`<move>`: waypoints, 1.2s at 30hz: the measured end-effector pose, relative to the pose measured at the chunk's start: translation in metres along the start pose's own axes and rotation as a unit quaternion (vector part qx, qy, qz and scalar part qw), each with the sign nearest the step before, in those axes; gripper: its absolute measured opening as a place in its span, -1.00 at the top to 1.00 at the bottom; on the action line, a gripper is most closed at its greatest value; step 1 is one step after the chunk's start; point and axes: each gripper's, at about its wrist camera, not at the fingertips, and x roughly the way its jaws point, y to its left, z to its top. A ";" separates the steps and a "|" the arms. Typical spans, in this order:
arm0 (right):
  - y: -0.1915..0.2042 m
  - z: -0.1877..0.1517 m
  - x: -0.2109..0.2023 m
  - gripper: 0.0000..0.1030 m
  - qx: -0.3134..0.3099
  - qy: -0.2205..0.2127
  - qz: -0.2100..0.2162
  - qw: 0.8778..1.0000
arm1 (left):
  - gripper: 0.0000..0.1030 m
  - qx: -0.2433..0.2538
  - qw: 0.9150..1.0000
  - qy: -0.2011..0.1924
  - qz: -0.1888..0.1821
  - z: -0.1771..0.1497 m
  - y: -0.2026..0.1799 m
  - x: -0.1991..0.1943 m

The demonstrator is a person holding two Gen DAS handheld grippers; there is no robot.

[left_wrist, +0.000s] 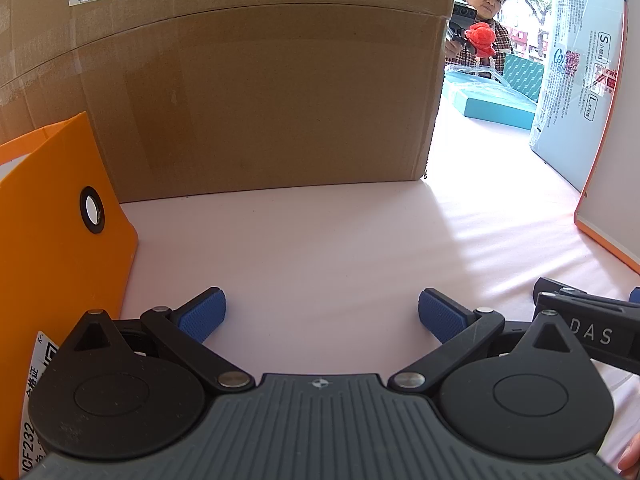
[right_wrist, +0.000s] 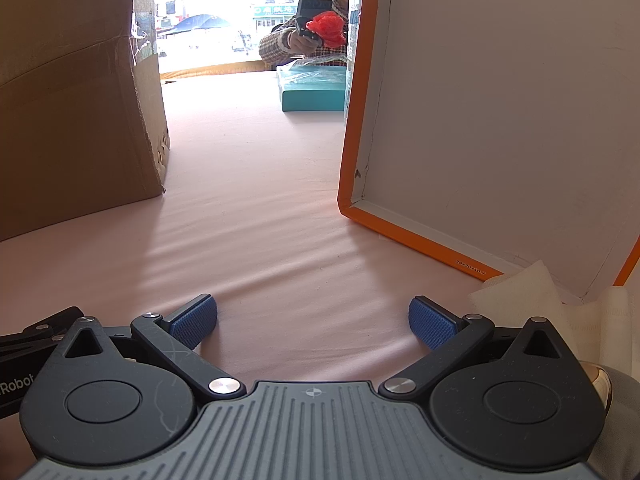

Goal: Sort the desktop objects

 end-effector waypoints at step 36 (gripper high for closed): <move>0.001 0.000 0.000 -1.00 0.000 0.000 0.000 1.000 | -1.00 0.001 1.000 -0.001 0.004 0.000 -0.003 -0.002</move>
